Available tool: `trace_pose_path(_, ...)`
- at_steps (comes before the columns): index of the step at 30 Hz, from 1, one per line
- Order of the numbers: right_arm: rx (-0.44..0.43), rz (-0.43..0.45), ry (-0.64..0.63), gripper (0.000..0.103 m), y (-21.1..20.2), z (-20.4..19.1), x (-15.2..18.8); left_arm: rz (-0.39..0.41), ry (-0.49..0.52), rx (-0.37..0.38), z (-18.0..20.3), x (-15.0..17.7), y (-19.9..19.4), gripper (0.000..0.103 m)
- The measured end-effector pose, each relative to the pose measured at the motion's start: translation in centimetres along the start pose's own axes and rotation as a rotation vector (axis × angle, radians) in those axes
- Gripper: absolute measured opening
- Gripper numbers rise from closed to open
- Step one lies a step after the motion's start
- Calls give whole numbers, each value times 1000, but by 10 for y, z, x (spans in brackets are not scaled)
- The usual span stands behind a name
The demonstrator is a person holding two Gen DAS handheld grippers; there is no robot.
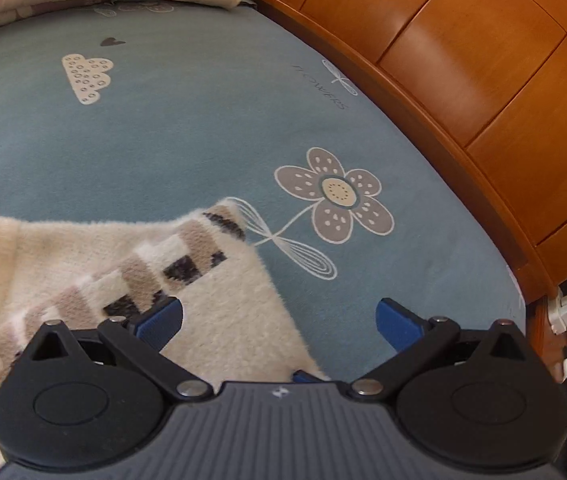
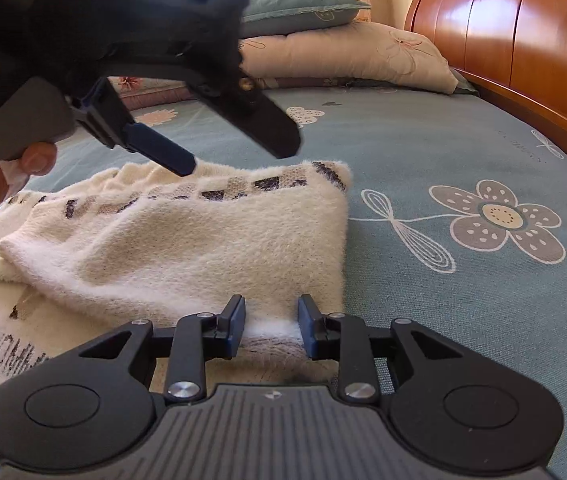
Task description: Fold clothes
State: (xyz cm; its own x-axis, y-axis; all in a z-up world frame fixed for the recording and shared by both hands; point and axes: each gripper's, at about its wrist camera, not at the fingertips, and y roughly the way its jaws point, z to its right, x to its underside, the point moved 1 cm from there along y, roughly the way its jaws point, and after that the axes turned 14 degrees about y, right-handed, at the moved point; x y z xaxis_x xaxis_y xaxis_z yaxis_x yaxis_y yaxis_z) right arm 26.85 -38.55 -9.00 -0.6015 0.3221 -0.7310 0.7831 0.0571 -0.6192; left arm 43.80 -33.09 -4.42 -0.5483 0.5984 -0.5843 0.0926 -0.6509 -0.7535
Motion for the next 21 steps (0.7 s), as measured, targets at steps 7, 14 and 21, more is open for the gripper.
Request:
trace_pose_path(7, -27, 7, 14, 38, 0, 6, 2, -59, -14, 41, -2, -9, 66, 102)
trace_pose_path(14, -18, 19, -17, 43, 0, 1, 4, -15, -85, 22, -12, -29, 75, 102)
trace_pose_path(21, -26, 23, -6, 49, -1, 0, 5, 4, -22, -3, -9, -33, 79, 102)
